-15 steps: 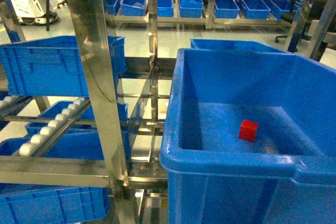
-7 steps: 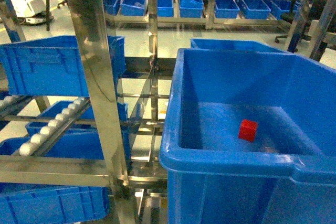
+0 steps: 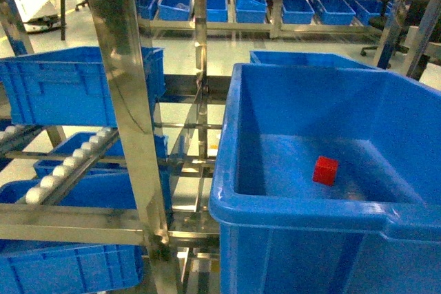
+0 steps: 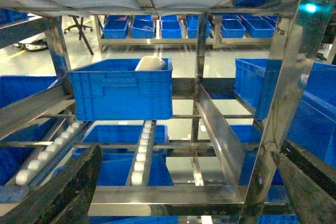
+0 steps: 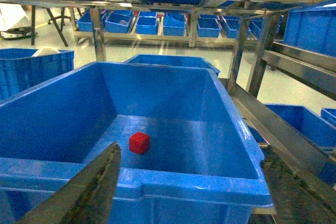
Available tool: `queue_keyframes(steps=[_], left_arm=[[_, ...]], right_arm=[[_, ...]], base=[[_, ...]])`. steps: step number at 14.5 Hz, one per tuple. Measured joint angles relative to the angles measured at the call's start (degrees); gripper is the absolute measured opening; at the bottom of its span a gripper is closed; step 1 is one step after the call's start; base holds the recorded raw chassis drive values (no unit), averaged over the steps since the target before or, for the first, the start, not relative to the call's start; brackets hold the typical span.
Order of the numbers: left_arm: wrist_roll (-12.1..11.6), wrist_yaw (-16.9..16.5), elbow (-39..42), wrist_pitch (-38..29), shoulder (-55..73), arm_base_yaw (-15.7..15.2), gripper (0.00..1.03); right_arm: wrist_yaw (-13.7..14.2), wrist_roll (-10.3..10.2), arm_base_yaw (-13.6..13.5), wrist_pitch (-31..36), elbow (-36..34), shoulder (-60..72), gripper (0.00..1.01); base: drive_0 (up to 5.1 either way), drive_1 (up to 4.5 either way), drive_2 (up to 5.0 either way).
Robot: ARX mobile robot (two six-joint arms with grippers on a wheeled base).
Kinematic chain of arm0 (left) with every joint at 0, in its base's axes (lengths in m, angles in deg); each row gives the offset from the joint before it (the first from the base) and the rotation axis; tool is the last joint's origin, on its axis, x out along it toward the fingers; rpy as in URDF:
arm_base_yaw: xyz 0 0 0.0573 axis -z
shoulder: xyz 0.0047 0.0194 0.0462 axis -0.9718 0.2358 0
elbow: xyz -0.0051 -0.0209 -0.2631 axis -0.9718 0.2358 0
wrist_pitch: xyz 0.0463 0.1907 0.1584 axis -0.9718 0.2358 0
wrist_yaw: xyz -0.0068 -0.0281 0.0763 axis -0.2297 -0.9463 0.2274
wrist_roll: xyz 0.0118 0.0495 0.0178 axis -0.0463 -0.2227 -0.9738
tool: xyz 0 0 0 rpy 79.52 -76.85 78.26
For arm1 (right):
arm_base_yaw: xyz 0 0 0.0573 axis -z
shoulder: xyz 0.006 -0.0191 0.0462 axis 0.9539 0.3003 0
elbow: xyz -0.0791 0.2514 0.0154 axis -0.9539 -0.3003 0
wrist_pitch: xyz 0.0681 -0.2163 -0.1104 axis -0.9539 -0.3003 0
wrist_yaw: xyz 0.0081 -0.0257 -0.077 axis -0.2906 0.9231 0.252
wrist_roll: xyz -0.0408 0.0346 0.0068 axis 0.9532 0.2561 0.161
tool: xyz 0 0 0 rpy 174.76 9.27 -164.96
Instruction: Place magnetic block on left shelf second layer
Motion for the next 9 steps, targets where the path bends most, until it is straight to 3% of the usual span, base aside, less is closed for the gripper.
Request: queue_keyframes(steps=[2,9], left_arm=[[0.02,0.0,0.0,0.0,0.0,0.0,0.98],[0.02,0.0,-0.02,0.0,0.0,0.0,0.98]], right_arm=[[0.0,-0.02,0.0,0.0,0.0,0.0,1.0],[0.0,-0.04,0.0,0.0,0.0,0.0,0.98]], base=[[0.0,0.0,0.0],[0.0,0.0,0.0]])
